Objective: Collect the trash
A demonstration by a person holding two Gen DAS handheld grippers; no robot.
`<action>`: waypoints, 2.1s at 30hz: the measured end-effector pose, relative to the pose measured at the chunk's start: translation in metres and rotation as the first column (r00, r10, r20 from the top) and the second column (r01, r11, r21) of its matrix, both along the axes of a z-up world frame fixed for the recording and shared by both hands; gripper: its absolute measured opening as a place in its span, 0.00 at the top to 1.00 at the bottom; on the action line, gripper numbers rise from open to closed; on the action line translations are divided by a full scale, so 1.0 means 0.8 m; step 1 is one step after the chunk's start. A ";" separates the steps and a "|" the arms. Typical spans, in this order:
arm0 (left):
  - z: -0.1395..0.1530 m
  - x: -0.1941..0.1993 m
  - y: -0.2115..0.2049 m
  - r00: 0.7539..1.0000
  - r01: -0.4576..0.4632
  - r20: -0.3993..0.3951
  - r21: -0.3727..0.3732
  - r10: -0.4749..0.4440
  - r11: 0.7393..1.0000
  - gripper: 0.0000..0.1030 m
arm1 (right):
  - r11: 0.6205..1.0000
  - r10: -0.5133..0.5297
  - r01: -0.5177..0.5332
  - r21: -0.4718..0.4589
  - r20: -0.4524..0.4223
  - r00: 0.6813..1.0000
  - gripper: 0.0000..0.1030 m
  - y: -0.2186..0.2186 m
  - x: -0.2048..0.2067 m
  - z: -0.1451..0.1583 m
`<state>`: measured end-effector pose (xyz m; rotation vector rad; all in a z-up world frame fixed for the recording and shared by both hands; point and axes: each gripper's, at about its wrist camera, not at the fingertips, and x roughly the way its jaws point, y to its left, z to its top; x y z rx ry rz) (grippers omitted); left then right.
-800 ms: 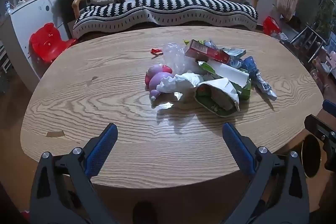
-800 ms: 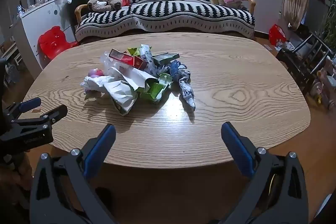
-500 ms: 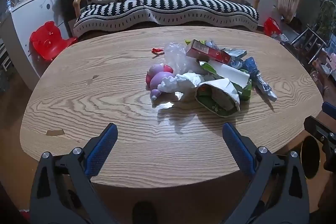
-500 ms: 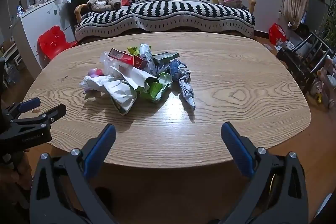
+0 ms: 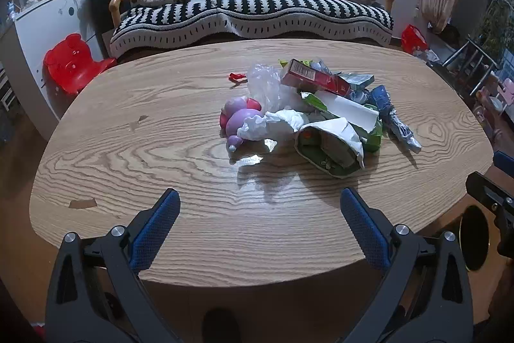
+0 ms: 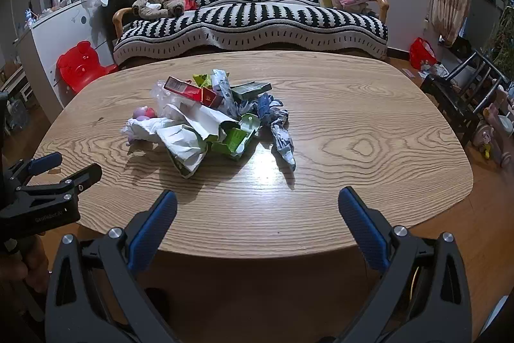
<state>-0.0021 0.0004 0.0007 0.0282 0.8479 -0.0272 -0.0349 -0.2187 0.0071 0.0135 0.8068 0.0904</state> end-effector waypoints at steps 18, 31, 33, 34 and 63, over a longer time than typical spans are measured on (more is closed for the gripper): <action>0.000 0.000 0.000 1.000 -0.001 0.000 -0.001 0.001 1.000 0.06 | 1.000 0.001 -0.001 0.001 0.002 1.000 0.06 0.000 0.000 0.000; -0.001 0.002 0.003 1.000 -0.005 -0.003 -0.006 0.005 1.000 0.06 | 1.000 -0.006 0.006 -0.001 0.006 1.000 0.06 -0.006 -0.001 0.005; -0.001 0.001 0.003 1.000 -0.005 -0.004 -0.006 0.005 1.000 0.06 | 1.000 -0.006 0.006 -0.002 0.006 1.000 0.06 -0.006 -0.002 0.005; -0.001 0.001 0.003 1.000 -0.005 -0.003 -0.005 0.005 1.000 0.06 | 1.000 -0.006 0.006 -0.001 0.005 1.000 0.06 -0.005 -0.001 0.004; -0.012 0.010 0.027 1.000 -0.014 -0.022 0.004 0.014 1.000 0.06 | 1.000 0.003 -0.003 -0.027 0.005 1.000 0.06 -0.007 0.007 -0.003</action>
